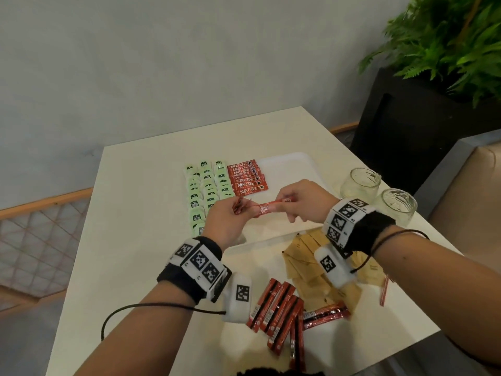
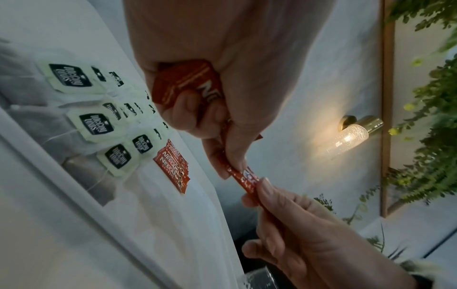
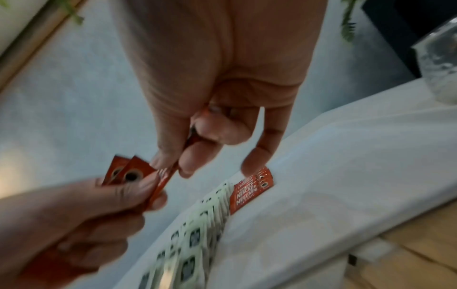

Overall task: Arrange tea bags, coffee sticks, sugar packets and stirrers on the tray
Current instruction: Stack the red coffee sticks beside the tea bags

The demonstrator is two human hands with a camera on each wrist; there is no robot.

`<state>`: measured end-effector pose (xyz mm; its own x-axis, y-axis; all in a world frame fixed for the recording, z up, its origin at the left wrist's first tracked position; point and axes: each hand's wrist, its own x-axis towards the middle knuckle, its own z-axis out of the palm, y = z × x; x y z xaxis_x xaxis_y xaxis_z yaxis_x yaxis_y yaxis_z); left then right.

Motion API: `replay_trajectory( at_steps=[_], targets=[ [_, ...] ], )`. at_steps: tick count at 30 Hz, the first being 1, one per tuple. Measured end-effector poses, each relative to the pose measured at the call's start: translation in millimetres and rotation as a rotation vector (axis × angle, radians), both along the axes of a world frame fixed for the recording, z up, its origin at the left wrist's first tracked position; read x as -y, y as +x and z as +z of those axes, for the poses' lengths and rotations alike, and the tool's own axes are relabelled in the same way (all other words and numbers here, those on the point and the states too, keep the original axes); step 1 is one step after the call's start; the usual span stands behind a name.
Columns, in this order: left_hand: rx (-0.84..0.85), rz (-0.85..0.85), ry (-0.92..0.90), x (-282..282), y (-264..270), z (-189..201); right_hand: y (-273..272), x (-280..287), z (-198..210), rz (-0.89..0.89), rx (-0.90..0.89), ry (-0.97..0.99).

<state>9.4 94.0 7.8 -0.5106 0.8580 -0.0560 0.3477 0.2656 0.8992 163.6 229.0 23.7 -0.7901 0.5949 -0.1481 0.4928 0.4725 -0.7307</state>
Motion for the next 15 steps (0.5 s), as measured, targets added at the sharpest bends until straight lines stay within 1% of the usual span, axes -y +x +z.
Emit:
replay_trajectory(
  at_steps=[2, 5, 7, 10, 13, 15],
  targets=[
    [0.003, 0.012, 0.010, -2, -7, 1, -1, -10, 2, -0.091, -0.085, -0.112],
    [0.055, -0.003, -0.016, -5, -14, 4, -4, -21, -1, -0.128, -0.200, -0.328],
    [0.098, 0.010, -0.073, -8, -18, 9, -8, -27, -8, -0.147, -0.180, -0.379],
    [0.198, 0.090, -0.166, -12, -30, 13, -18, -38, -27, -0.210, -0.075, -0.335],
    [0.366, 0.183, -0.132, -13, -42, 11, -29, -52, -50, -0.352, 0.004, -0.328],
    [0.386, 0.217, -0.095, -13, -47, 10, -37, -59, -59, -0.433, 0.035, -0.353]
  ],
)
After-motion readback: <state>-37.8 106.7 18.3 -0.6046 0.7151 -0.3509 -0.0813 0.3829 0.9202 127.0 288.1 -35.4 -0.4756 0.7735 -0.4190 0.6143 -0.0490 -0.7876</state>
